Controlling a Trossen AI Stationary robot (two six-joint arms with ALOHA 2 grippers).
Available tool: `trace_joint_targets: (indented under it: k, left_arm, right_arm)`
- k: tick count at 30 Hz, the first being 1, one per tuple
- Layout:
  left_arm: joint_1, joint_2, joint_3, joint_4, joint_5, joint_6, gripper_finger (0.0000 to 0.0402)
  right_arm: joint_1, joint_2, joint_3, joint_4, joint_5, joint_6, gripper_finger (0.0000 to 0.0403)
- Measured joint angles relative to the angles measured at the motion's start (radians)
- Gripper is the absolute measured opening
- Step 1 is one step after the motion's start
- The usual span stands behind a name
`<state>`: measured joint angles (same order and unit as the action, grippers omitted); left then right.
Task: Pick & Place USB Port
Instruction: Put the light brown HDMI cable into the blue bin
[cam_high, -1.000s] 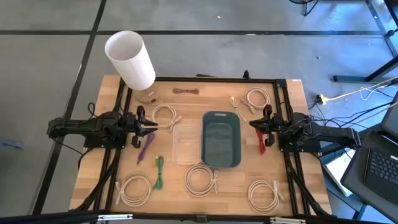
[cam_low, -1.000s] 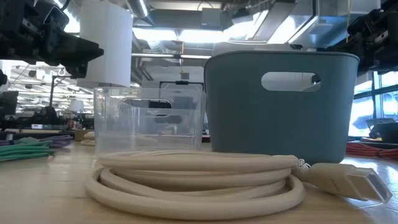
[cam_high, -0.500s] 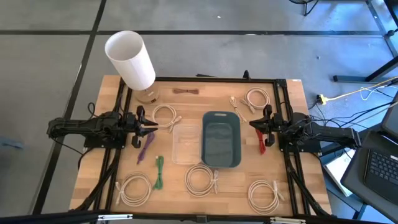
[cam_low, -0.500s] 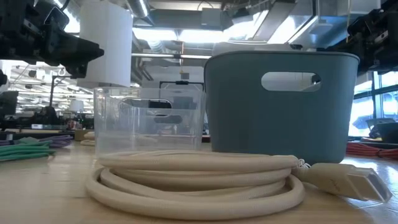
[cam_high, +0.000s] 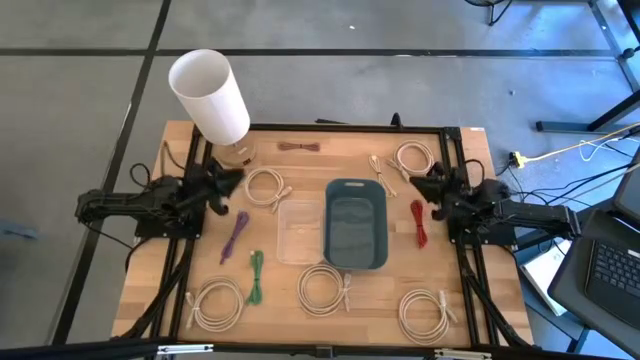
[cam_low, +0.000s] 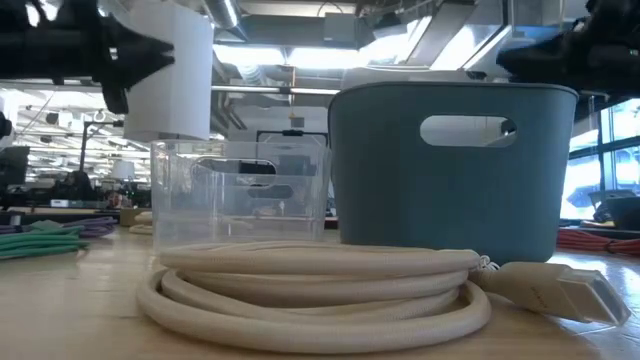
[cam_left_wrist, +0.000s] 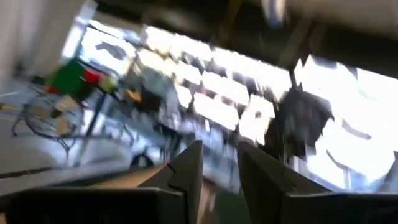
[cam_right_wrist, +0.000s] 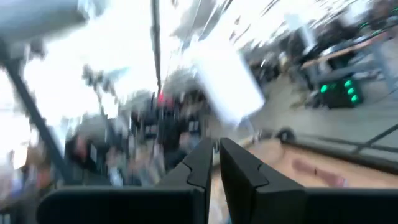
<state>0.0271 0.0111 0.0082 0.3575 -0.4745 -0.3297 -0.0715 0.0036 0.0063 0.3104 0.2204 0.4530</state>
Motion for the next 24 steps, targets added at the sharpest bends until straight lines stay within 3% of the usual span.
trace_joint_targets:
  k: [5, 9, 11, 14, 19, 24]
  left_arm:
    - [0.002, 0.000, 0.000, 0.211, -0.145, -0.214, 0.0094]
    - [0.004, 0.000, 0.007, 0.349, -0.138, -0.324, 0.0089]
    - [0.008, 0.001, 0.047, 0.395, -0.055, -0.318, 0.0088]
    - [0.009, 0.006, 0.183, 0.413, 0.147, -0.189, 0.0087]
    - [0.009, 0.133, 0.580, 0.066, 0.405, 0.180, 0.0086]
    - [0.010, 0.433, 1.010, -0.509, 0.367, 0.241, 0.0088]
  right_arm:
    - [0.000, 0.000, 0.003, 0.264, 0.152, -0.028, 0.0035]
    - [0.000, 0.003, 0.097, 0.438, 0.113, -0.174, 0.0035]
    - [0.000, 0.023, 0.202, 0.438, 0.024, -0.258, 0.0035]
    - [0.000, 0.120, 0.403, 0.361, -0.110, -0.372, 0.0035]
    - [0.000, 0.379, 0.770, 0.055, -0.195, -0.435, 0.0035]
    - [0.000, 0.658, 1.106, -0.386, -0.196, -0.382, 0.0035]
